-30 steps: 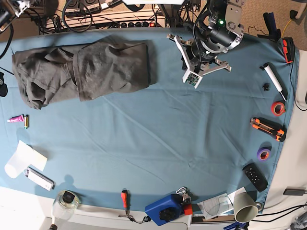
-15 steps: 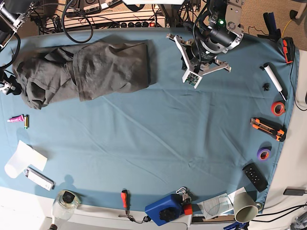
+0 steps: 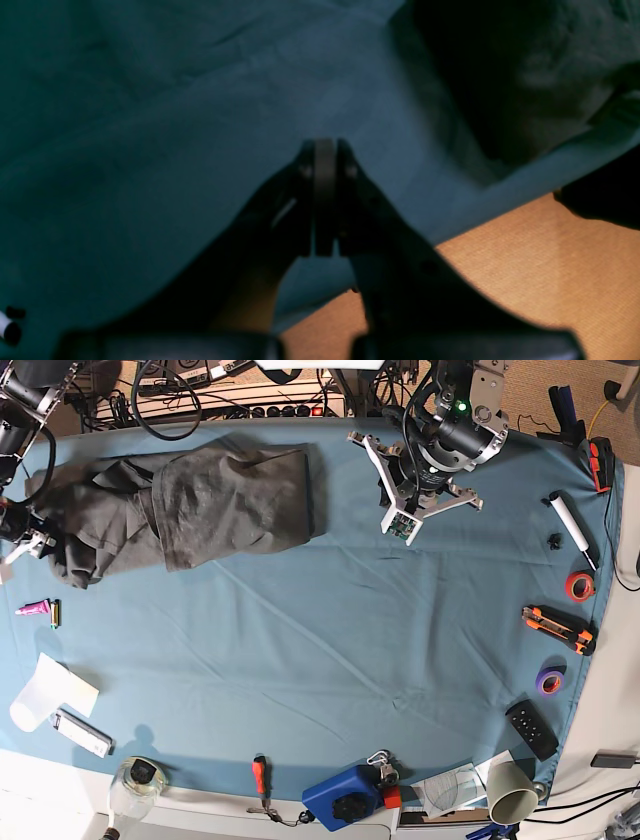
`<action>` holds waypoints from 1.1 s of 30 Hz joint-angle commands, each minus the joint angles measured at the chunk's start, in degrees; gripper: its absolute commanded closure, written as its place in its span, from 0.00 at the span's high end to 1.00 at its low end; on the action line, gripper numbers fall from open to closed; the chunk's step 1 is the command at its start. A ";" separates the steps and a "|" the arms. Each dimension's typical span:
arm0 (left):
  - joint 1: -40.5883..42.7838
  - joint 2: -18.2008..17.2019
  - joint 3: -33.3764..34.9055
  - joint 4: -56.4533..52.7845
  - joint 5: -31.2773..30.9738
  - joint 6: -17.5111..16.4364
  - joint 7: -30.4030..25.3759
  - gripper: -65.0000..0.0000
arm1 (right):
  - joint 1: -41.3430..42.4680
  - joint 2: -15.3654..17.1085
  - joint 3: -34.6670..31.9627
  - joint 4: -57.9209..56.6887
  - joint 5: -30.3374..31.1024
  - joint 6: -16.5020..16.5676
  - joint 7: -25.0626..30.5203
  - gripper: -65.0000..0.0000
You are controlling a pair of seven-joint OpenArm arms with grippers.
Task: Fold the T-shirt properly
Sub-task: 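Grasp the folded grey shirt bundle with the right gripper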
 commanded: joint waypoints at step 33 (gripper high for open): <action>0.52 0.24 0.09 1.20 1.09 -0.07 -0.87 0.00 | 9.79 3.45 -0.48 2.75 19.82 -0.14 -6.51 0.00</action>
